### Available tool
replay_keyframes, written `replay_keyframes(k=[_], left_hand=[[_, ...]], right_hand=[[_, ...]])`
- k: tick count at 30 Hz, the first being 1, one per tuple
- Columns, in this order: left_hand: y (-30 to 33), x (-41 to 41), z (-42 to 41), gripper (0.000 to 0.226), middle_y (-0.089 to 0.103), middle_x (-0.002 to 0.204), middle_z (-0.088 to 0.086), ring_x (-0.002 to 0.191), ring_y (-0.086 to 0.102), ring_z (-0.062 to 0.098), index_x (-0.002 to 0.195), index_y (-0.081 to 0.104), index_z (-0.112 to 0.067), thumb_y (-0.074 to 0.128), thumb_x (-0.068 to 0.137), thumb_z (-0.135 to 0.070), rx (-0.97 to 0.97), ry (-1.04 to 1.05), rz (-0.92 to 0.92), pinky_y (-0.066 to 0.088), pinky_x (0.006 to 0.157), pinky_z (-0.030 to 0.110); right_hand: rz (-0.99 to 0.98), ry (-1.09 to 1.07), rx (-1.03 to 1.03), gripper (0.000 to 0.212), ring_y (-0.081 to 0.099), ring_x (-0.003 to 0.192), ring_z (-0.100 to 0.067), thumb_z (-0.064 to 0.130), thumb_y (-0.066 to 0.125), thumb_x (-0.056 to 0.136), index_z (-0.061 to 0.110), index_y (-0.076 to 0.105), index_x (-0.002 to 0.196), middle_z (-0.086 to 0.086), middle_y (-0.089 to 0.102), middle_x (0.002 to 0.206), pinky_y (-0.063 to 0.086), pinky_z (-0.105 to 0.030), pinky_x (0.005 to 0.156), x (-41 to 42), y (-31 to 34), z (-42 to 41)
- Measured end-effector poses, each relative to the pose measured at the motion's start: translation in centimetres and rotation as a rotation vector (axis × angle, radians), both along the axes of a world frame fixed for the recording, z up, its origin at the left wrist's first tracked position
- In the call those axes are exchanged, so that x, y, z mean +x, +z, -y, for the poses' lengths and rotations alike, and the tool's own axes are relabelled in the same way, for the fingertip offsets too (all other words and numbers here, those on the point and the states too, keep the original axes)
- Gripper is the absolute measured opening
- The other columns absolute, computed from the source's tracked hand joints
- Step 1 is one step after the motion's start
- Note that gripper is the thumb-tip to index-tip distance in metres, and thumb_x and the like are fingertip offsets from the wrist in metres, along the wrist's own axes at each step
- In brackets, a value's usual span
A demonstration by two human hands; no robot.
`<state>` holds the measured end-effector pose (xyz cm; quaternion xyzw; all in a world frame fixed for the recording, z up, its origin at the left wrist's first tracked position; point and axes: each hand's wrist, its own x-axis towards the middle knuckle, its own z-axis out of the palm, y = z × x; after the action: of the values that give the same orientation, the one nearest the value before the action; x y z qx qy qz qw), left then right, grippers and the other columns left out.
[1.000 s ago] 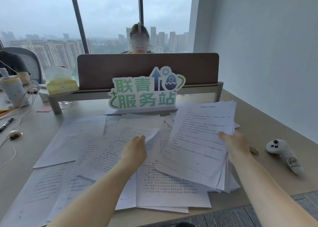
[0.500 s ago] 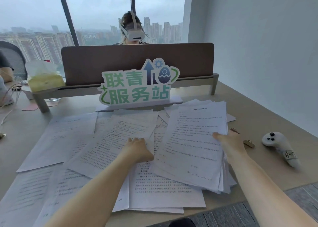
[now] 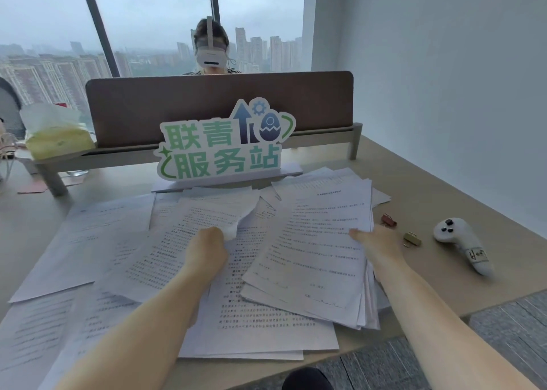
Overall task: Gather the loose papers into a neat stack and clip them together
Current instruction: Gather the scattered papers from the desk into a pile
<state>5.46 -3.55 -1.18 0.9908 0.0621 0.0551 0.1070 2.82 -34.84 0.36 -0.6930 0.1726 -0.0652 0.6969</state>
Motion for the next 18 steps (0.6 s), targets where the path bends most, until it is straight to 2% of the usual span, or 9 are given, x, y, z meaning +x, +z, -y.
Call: replay_keyframes(k=[2,4,7,9,11,13,15,17,18], left_hand=[[0.7,-0.2,0.1,0.011,0.056,0.072,0.008,0.062,0.050,0.023,0.077,0.057,-0.003,0.048,0.082,0.000,-0.090,0.004,0.082,0.038,0.052,0.029],[1.7,-0.5,1.1,0.013,0.053,0.065,0.010,0.057,0.046,0.024,0.067,0.050,-0.002,0.045,0.077,0.005,-0.194,-0.016,0.145,0.031,0.048,0.029],[2.8,-0.9,3.8,0.018,0.063,0.074,0.020,0.060,0.050,0.025,0.077,0.060,0.005,0.043,0.071,0.007,-0.300,-0.090,0.174,0.033,0.052,0.030],[2.9,-1.4,5.8,0.021,0.064,0.075,0.020,0.061,0.052,0.026,0.080,0.063,0.003,0.044,0.070,0.006,-0.320,-0.167,0.162,0.032,0.050,0.029],[2.7,-2.3,7.7,0.017,0.061,0.073,0.014,0.063,0.051,0.025,0.077,0.060,0.001,0.046,0.070,0.006,-0.299,-0.240,0.141,0.028,0.046,0.028],[2.3,-3.2,9.3,0.012,0.053,0.070,0.009,0.065,0.046,0.023,0.070,0.052,-0.004,0.047,0.071,0.008,-0.268,-0.305,0.133,0.023,0.046,0.030],[1.8,-3.9,10.5,0.025,0.045,0.065,0.004,0.066,0.043,0.021,0.061,0.039,-0.012,0.047,0.071,0.009,-0.271,-0.367,0.140,0.020,0.047,0.028],[1.1,-4.0,11.3,0.037,0.043,0.065,0.002,0.067,0.047,0.023,0.055,0.027,-0.019,0.047,0.069,0.009,-0.228,-0.419,0.142,0.023,0.051,0.028],[0.6,-4.0,11.7,0.038,0.046,0.067,0.003,0.069,0.052,0.026,0.055,0.026,-0.020,0.047,0.068,0.008,-0.213,-0.428,0.132,0.026,0.055,0.029]], right_hand=[[-0.016,0.015,-0.018,0.022,0.061,0.071,-0.012,0.002,0.063,0.091,0.010,0.066,0.112,-0.001,0.066,0.089,0.049,-0.021,0.055,-0.1,0.1,-0.1],[-0.049,0.021,-0.023,0.022,0.062,0.072,-0.015,0.003,0.062,0.092,0.005,0.067,0.113,-0.004,0.068,0.093,0.049,-0.022,0.056,0.0,0.1,-0.3],[-0.097,0.046,-0.010,0.020,0.067,0.079,-0.026,0.005,0.059,0.093,0.004,0.067,0.111,-0.013,0.070,0.098,0.055,-0.032,0.069,0.2,-0.1,-1.3],[-0.112,0.072,0.015,0.024,0.068,0.086,-0.030,0.006,0.058,0.094,0.004,0.064,0.117,-0.014,0.070,0.099,0.056,-0.042,0.082,0.1,-0.1,-2.1],[-0.120,0.102,0.043,0.026,0.068,0.088,-0.030,0.009,0.056,0.095,0.004,0.062,0.120,-0.010,0.070,0.096,0.055,-0.044,0.088,0.1,-0.3,-2.7],[-0.145,0.124,0.066,0.032,0.067,0.092,-0.030,0.022,0.056,0.097,0.003,0.062,0.122,-0.010,0.071,0.100,0.053,-0.046,0.093,0.2,-0.4,-3.1],[-0.194,0.154,0.088,0.056,0.062,0.111,-0.031,0.047,0.052,0.095,0.008,0.055,0.135,-0.010,0.065,0.123,0.047,-0.045,0.101,0.3,-0.4,-3.3],[-0.196,0.201,0.130,0.076,0.043,0.136,-0.026,0.067,0.044,0.090,0.019,0.041,0.148,-0.003,0.047,0.148,0.035,-0.042,0.108,0.3,-0.2,-3.6],[-0.163,0.229,0.135,0.080,0.036,0.141,-0.022,0.073,0.043,0.087,0.024,0.039,0.149,0.002,0.041,0.152,0.029,-0.039,0.111,0.4,-0.1,-3.8]])
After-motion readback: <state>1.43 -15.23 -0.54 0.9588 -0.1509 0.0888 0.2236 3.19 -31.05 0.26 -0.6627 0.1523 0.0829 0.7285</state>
